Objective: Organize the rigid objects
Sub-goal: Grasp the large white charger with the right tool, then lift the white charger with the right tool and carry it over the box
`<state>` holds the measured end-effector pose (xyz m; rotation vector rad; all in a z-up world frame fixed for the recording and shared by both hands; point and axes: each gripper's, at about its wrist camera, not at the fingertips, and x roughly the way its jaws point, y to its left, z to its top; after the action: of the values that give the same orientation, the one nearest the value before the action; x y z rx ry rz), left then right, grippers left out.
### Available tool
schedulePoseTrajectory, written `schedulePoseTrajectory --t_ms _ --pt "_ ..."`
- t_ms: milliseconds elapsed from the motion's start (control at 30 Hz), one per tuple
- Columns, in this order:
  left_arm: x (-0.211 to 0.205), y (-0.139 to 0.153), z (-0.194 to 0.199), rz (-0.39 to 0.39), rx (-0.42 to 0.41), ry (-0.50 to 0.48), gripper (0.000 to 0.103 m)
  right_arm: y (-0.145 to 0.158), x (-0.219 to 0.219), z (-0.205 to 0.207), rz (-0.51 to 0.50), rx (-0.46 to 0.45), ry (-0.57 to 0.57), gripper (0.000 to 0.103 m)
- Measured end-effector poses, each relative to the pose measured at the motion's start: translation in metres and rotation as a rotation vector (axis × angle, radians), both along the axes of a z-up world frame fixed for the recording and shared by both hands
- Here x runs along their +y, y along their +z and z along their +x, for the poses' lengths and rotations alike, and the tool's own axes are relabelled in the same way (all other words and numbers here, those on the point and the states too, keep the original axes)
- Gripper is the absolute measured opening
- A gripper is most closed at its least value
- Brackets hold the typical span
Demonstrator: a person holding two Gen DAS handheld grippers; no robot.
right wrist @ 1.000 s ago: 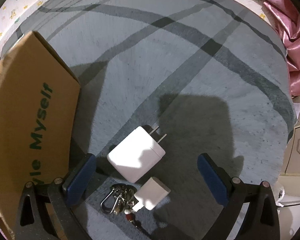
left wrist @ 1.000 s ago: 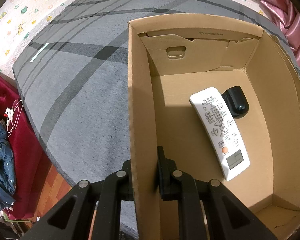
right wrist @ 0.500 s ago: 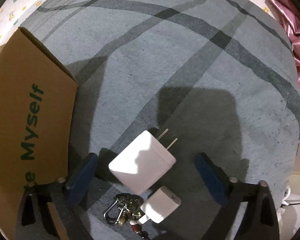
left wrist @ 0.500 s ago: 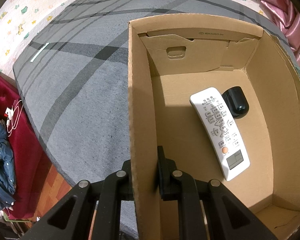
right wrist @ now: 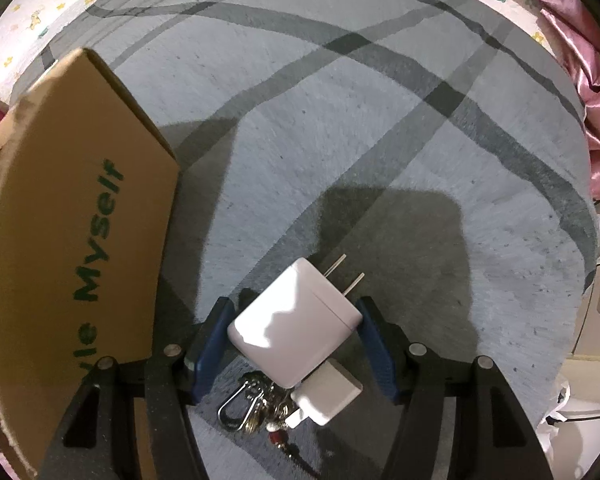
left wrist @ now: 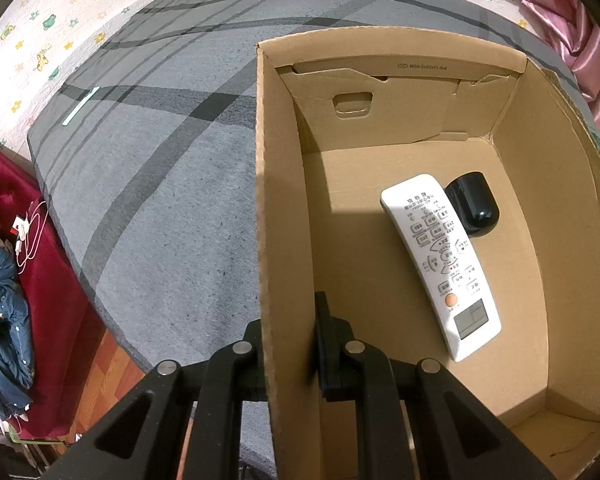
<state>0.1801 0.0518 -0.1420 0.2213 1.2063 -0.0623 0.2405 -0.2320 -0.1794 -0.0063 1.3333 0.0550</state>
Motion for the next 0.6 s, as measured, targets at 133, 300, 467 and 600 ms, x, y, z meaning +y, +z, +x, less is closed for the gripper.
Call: schedulePoseTrajectory --t_ms 133,300,467,600 --pt "0.000 0.000 0.000 -0.001 0.000 0.000 0.014 0.011 -0.004 -0.006 -0.012 -0.015 0.001 0.066" --pt "0.001 0.001 0.001 0.001 0.004 -0.001 0.014 0.029 -0.001 -0.011 -0.018 -0.034 0.000 0.066" --pt "0.000 0.000 0.001 0.002 0.005 0.000 0.014 0.053 -0.001 -0.017 -0.031 -0.062 0.000 0.066" --pt "0.000 0.000 0.000 0.005 0.004 -0.002 0.014 0.069 0.001 -0.022 -0.039 -0.085 0.003 0.066"
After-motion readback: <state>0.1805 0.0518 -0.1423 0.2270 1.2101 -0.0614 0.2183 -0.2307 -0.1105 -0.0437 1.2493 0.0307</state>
